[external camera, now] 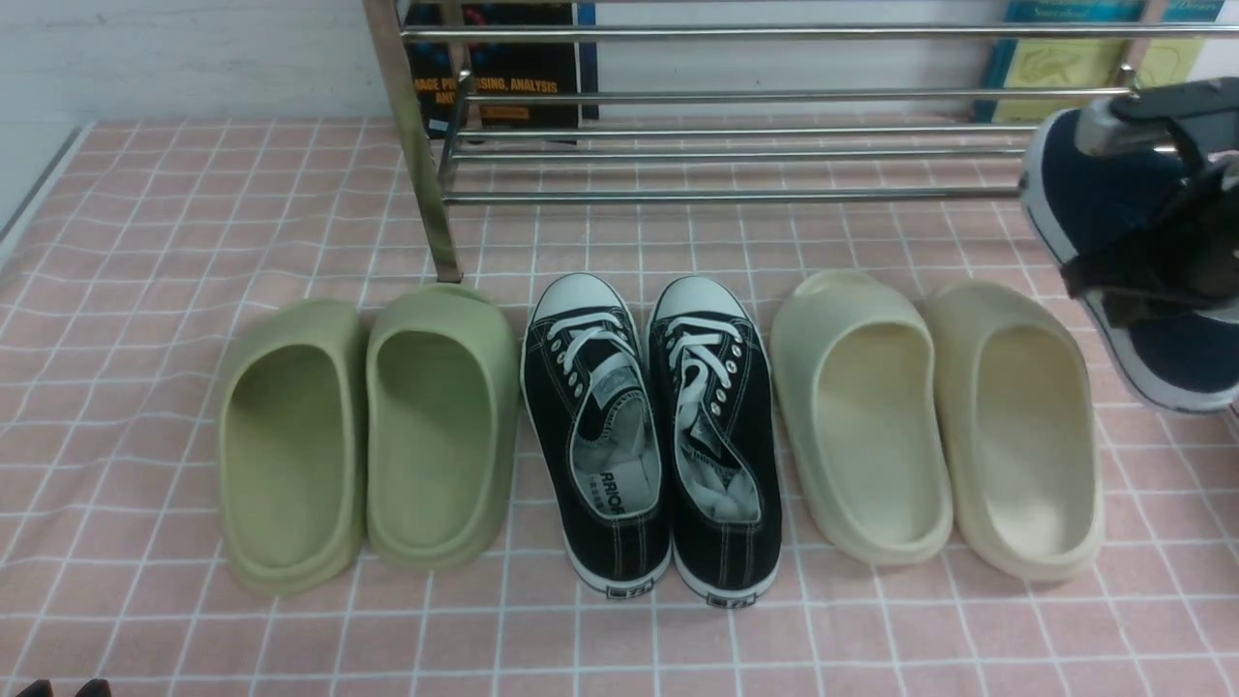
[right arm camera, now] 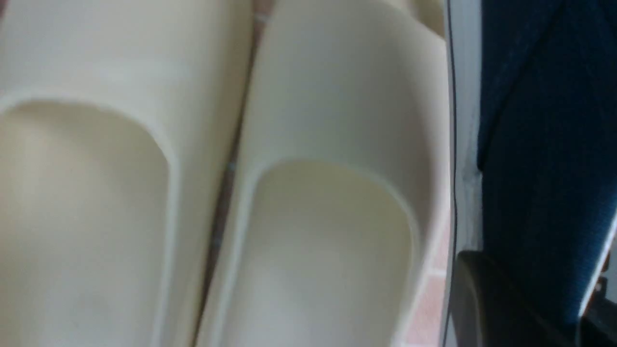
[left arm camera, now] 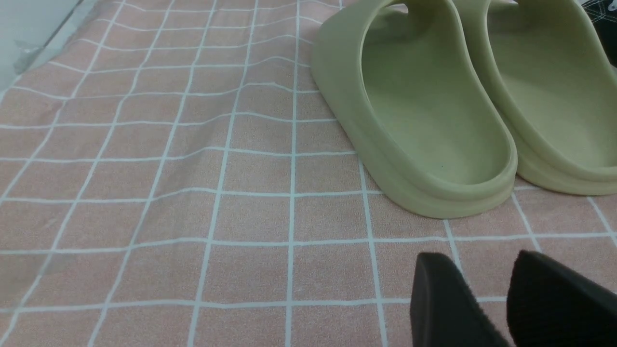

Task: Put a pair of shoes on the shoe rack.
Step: Use the right arm to put a shoe into the shoe rack

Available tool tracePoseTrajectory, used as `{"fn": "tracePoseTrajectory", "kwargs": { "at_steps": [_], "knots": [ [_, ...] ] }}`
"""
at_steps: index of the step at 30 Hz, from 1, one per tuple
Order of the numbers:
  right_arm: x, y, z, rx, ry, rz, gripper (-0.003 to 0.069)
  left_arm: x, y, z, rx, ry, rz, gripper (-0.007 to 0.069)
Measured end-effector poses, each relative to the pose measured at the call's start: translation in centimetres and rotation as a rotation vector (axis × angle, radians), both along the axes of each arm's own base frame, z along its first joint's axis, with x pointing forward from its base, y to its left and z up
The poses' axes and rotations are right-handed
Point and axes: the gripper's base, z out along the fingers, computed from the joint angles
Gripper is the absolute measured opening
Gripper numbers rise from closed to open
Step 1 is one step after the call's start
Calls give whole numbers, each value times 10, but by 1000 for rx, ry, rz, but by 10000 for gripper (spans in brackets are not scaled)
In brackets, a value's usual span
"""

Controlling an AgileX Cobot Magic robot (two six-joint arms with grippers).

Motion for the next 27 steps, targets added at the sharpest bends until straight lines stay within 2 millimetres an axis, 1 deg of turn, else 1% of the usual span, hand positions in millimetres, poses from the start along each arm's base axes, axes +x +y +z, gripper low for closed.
{"fn": "tracePoseTrajectory", "kwargs": {
  "at_steps": [3,7,9,10,11,12,13,14,16,18,19,20,21,27],
  "knots": [
    [41,8,-3,19,-21,53,27,0,0,0,0,0,0,240],
    [76,12,-4,17,-53,72,27,0,0,0,0,0,0,240],
    [86,12,-4,17,-63,75,27,0,0,0,0,0,0,240],
    [101,14,-5,17,-74,78,27,0,0,0,0,0,0,240],
    [104,14,-6,16,-77,80,27,0,0,0,0,0,0,240],
    [117,15,-8,18,-79,82,27,0,0,0,0,0,0,240],
    [125,17,-10,24,-76,85,27,0,0,0,0,0,0,240],
    [127,17,-11,25,-75,86,27,0,0,0,0,0,0,240],
    [140,19,-16,42,-64,89,27,0,0,0,0,0,0,240],
    [146,21,-19,52,-47,95,27,0,0,0,0,0,0,240],
    [150,23,-15,60,-58,100,26,0,0,0,0,0,0,240],
    [150,23,-17,60,-53,100,26,0,0,0,0,0,0,240],
    [154,25,-14,73,-64,102,25,0,0,0,0,0,0,240],
    [158,26,-15,92,-65,104,25,0,0,0,0,0,0,240]
  ]
}}
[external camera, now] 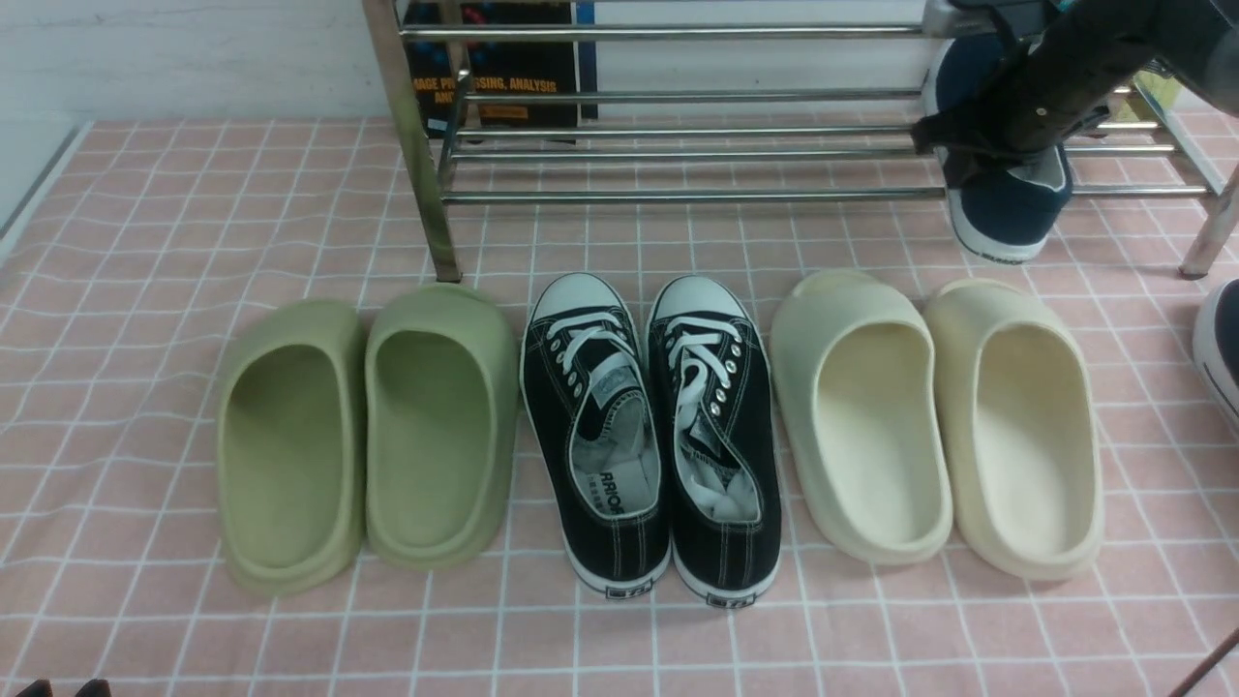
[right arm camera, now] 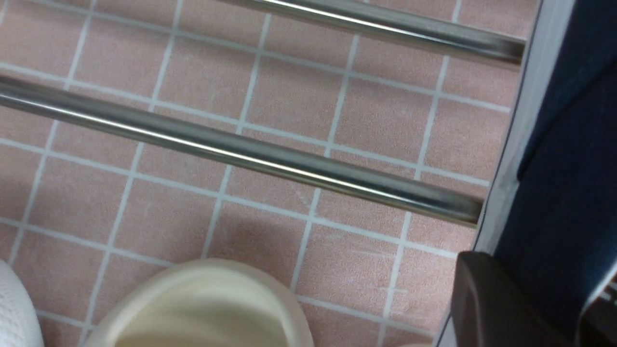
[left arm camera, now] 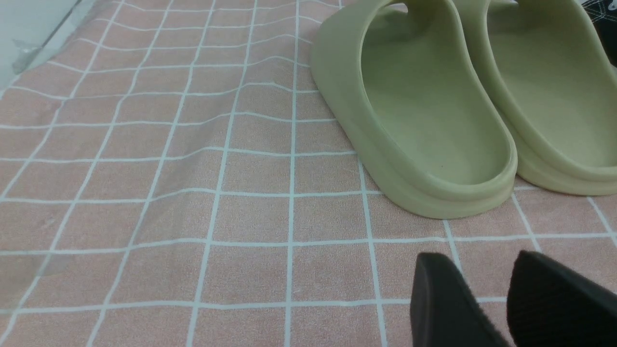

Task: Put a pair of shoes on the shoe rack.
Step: Use the right arm to put a shoe into the shoe rack

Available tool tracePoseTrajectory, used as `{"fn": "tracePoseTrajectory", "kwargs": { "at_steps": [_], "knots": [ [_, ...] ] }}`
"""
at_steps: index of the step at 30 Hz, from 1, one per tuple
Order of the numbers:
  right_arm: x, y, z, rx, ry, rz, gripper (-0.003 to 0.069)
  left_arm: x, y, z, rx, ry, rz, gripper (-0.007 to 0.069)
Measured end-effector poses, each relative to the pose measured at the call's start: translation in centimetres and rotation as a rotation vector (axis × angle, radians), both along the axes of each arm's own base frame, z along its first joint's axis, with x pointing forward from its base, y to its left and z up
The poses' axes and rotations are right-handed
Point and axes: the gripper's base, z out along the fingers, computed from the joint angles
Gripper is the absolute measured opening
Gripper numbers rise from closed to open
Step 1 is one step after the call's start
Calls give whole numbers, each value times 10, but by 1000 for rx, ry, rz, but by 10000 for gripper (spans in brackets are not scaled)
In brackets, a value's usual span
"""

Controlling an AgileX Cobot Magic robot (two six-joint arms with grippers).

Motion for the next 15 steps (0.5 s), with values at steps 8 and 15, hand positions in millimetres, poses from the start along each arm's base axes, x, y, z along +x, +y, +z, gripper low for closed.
{"fn": "tracePoseTrajectory", "kwargs": {
  "at_steps": [8,15],
  "knots": [
    [0,3,0,13,-2,45,25,0,0,0,0,0,0,240],
    [-1,3,1,17,-4,48,44,0,0,0,0,0,0,240]
  ]
}}
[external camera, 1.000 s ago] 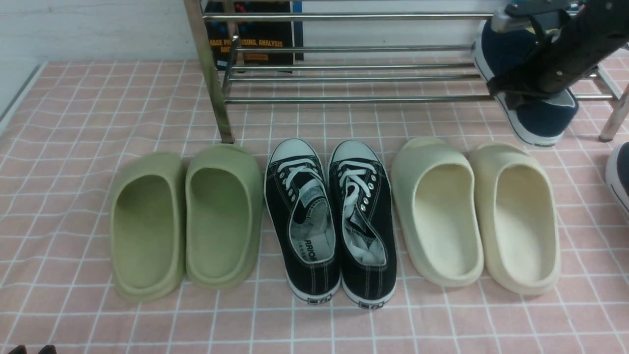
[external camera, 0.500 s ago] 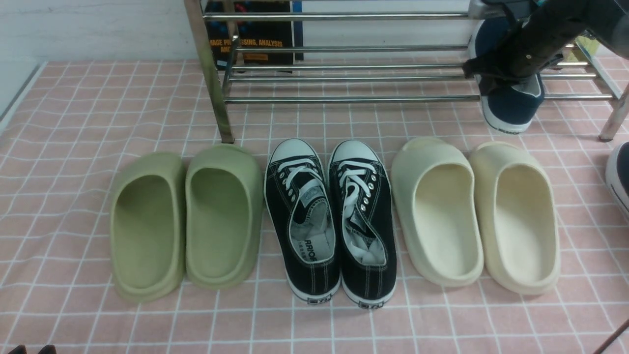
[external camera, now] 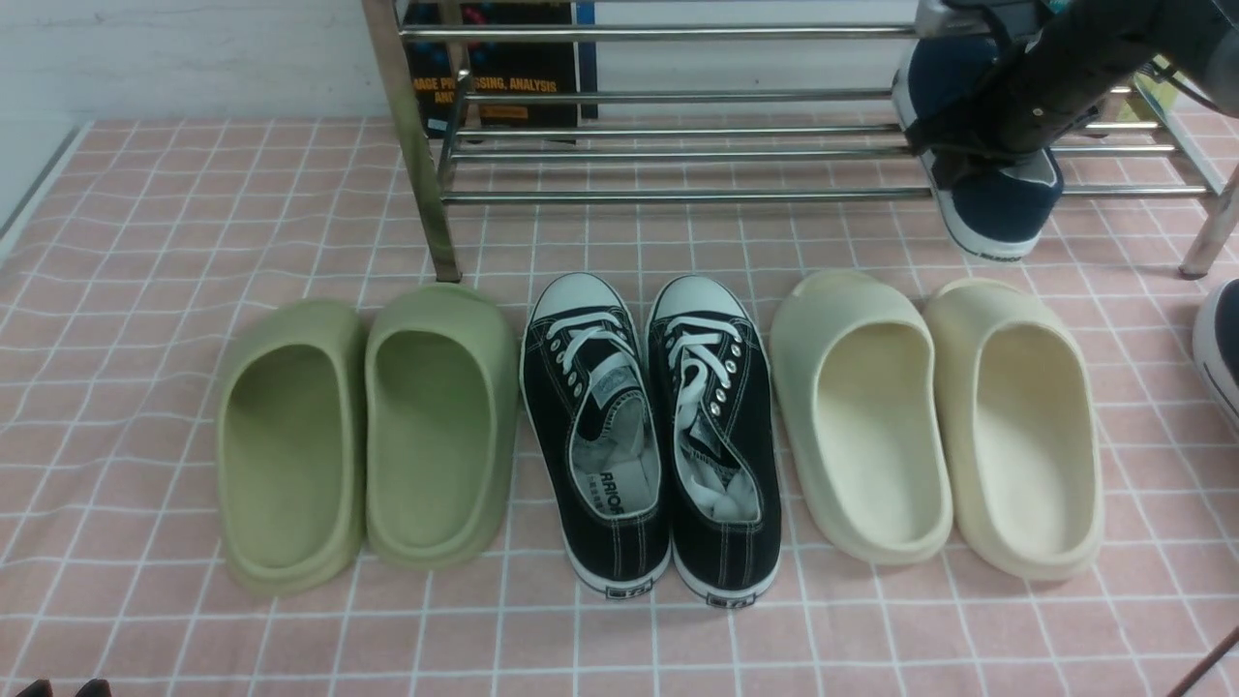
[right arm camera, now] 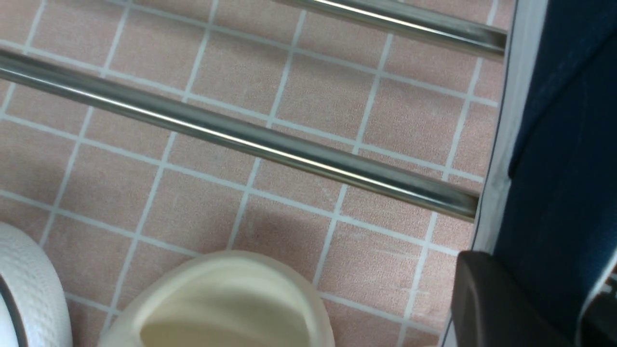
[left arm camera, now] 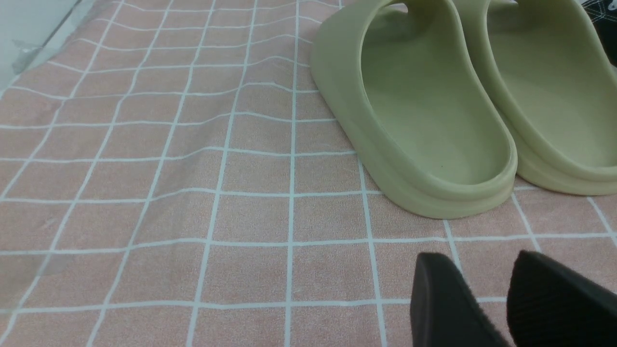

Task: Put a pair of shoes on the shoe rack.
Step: Use the right arm to put a shoe into the shoe rack, then use the right arm to grab the shoe closest to it

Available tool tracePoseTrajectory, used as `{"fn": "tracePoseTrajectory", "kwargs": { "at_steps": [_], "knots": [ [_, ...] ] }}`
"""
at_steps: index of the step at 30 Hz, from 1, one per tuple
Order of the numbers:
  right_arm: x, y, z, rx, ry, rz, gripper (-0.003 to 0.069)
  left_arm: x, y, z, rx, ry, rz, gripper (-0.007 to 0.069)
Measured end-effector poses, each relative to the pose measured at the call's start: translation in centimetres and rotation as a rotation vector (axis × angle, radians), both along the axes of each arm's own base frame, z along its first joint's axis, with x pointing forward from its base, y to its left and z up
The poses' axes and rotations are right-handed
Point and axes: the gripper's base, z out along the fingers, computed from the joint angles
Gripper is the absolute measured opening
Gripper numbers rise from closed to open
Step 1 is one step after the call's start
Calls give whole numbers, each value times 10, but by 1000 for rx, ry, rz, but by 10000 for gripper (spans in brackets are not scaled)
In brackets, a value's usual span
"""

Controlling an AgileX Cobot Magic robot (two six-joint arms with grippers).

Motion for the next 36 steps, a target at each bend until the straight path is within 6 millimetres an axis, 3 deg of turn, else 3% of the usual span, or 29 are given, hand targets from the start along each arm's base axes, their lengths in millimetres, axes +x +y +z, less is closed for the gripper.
{"fn": "tracePoseTrajectory", "kwargs": {
  "at_steps": [2,6,10,14,15,17,18,19,20,23,25,26,27,28,30,36],
  "knots": [
    [0,0,0,4,-2,0,64,0,0,0,0,0,0,240],
    [-1,3,9,41,-28,-2,253,0,0,0,0,0,0,240],
    [-11,3,38,47,-54,12,407,0,0,0,0,0,0,240],
    [-46,-6,89,-50,-59,21,486,0,0,0,0,0,0,240],
    [-51,-9,94,-64,-59,15,489,0,0,0,0,0,0,240],
    [-83,-32,121,-137,-59,-69,497,0,0,0,0,0,0,240],
    [-86,-34,122,-135,-58,-76,497,0,0,0,0,0,0,240],
    [-108,-56,129,-167,-34,-151,499,0,0,0,0,0,0,240],
    [-108,-59,129,-168,-34,-161,499,0,0,0,0,0,0,240],
    [-145,-116,100,-174,134,-338,500,0,0,0,0,0,0,240],
    [-158,-137,74,-158,232,-406,500,0,0,0,0,0,0,240],
    [-172,-152,38,-129,349,-456,500,0,0,0,0,0,0,240],
    [-174,-156,34,-126,359,-467,500,0,0,0,0,0,0,240],
    [-182,-159,11,-97,413,-485,500,0,0,0,0,0,0,240],
    [-186,-155,-13,-73,428,-480,500,0,0,0,0,0,0,240],
    [-177,-142,-43,-127,327,-417,470,0,0,0,0,0,0,240]
  ]
}}
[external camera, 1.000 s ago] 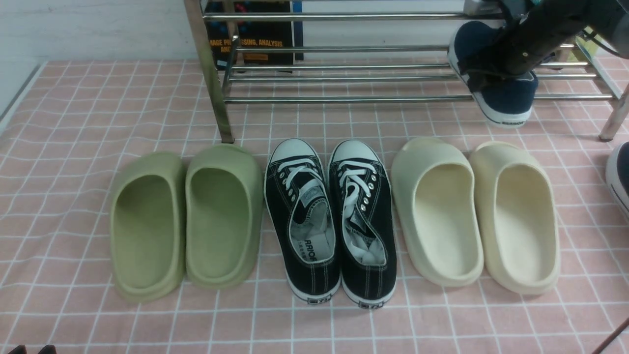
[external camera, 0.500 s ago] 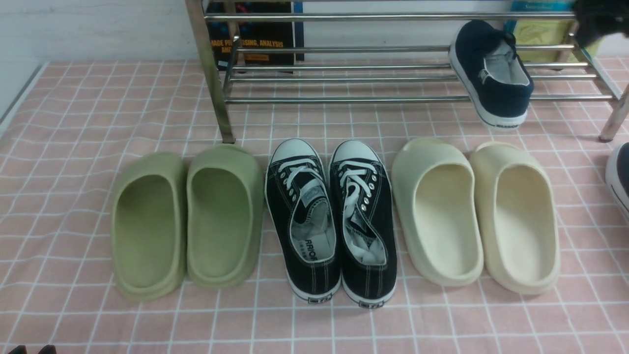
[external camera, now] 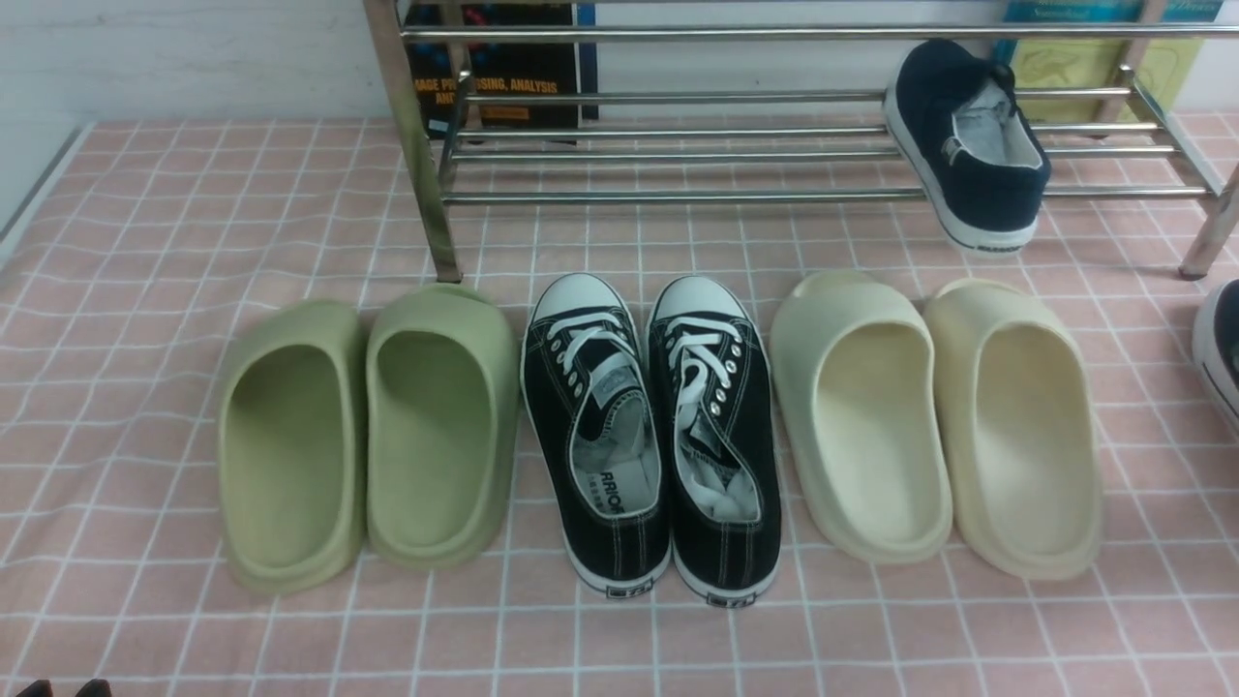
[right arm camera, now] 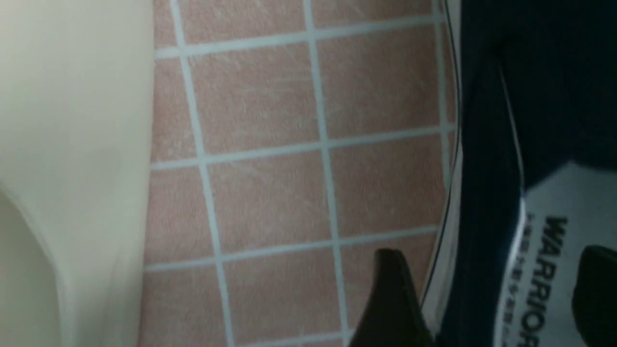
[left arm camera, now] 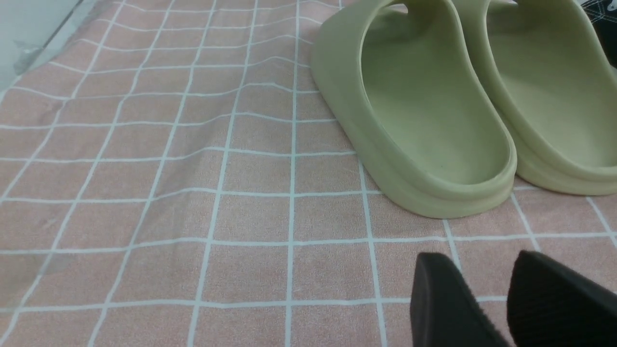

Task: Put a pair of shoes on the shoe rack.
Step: Use the right arm to grab the shoe closest to it

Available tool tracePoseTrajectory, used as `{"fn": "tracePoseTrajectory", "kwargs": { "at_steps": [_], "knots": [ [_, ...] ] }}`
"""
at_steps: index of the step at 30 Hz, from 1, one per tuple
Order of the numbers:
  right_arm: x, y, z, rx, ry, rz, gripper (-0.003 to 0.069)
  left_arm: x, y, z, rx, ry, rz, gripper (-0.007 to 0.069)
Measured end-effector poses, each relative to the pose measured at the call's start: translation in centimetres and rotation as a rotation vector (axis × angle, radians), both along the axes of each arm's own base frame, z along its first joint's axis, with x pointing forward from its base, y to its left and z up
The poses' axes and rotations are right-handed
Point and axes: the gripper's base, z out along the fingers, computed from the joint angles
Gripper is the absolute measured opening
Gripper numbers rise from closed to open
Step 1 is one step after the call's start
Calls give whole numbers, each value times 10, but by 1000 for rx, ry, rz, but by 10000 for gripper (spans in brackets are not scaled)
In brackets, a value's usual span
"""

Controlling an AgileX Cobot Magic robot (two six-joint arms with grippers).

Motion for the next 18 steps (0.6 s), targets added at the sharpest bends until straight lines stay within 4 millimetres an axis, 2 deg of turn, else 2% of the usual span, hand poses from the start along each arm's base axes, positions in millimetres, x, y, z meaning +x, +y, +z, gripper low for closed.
{"fn": "tracePoseTrajectory", "kwargs": {
  "at_steps": [3,5,7,8,9,11,13,17,18],
  "knots": [
    [6,-1,-14,-2,6,6,410,0,0,0,0,0,0,240],
    [9,-1,-27,4,32,6,285,0,0,0,0,0,0,240],
    [10,-2,-31,5,37,6,166,0,0,0,0,0,0,240],
    [10,-2,-31,4,36,6,152,0,0,0,0,0,0,240],
    [10,-3,-30,-4,37,10,43,0,0,0,0,0,0,240],
    [8,-2,-24,-3,41,11,8,0,0,0,0,0,0,240],
    [7,0,-17,4,46,12,8,0,0,0,0,0,0,240],
    [-4,30,38,72,22,66,8,0,0,0,0,0,0,240],
    [-4,33,41,72,18,78,8,0,0,0,0,0,0,240]
  ]
}}
